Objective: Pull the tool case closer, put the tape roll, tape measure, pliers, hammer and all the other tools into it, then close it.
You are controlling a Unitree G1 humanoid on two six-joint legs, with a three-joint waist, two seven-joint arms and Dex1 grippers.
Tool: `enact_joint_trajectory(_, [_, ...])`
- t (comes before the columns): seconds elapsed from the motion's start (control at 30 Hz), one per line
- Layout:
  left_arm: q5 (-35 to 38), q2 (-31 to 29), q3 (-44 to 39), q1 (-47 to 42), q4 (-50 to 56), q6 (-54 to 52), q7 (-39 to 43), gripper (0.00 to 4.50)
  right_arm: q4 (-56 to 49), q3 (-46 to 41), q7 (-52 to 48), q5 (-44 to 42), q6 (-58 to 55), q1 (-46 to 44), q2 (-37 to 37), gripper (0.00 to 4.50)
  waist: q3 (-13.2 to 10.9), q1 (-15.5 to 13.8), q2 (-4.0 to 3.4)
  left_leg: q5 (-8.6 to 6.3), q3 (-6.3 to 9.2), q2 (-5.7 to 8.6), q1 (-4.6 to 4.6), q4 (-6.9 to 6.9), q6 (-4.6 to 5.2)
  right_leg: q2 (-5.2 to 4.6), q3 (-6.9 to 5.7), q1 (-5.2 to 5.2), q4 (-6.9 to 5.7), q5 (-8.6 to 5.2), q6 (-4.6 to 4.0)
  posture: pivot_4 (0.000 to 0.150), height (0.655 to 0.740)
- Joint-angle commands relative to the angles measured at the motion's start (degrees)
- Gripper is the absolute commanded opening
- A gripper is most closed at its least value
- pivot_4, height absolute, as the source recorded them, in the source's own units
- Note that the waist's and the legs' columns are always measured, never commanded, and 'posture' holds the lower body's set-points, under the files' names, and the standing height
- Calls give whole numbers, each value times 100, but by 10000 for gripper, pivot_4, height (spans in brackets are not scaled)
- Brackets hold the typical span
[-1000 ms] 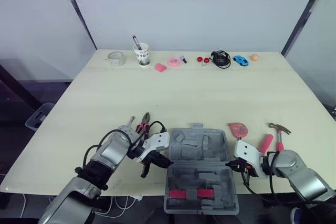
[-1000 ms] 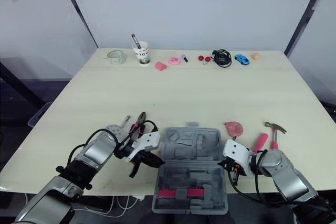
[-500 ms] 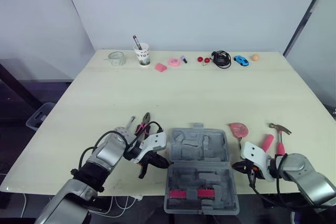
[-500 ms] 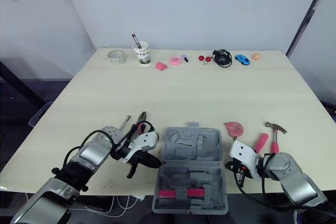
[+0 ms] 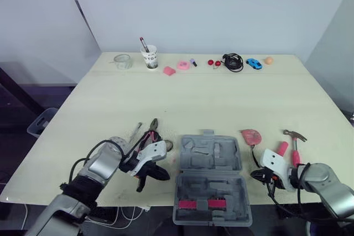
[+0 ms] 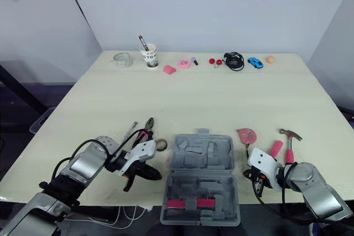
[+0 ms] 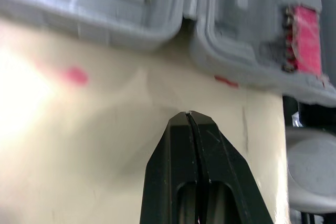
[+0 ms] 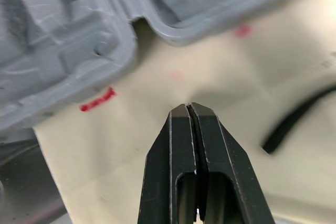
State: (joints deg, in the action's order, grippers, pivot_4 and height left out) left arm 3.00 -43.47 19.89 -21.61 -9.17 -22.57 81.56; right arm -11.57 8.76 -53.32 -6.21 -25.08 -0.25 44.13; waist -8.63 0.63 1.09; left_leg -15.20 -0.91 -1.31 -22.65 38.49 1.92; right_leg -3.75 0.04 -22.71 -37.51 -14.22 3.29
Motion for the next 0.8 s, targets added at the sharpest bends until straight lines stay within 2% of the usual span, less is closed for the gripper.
enact_joint_trajectory(0.03, [340,-169,-427,234,389,-39,-89,358,-287,-470,91,-262,239,120,-31,0,-1,1,0,0,0,-1,-1,0,0,0,0,0,0,0,0,1500,7400])
enact_joint_trajectory(0.2, [948,-84,-1225,694,725,242,-419,358,-304,-1055,308,-616,739,321,-336,0,-2,-12,0,0,-1,-18,-2,0,0,-4,0,-1,4,0,0,1500,7400])
enact_joint_trajectory(0.27, [1225,306,-1851,828,716,704,-1022,358,-209,-1377,400,-733,1240,458,-519,0,-4,-36,-3,0,-2,-19,-2,-1,0,-5,0,0,5,0,0,1500,7400])
enact_joint_trajectory(0.37, [1544,599,-2458,1076,811,1117,-1391,358,-104,-1861,569,-990,1696,615,-809,0,-5,-61,0,0,-3,-17,-5,-1,0,-12,-2,1,11,1,2,1500,7400])
enact_joint_trajectory(0.8, [2488,499,-3862,2671,1121,837,-1757,358,136,-3365,670,-1921,2284,1795,-1364,0,-2,-48,-5,0,-15,-18,7,-13,-1,-28,2,3,17,-12,-23,1500,7400])
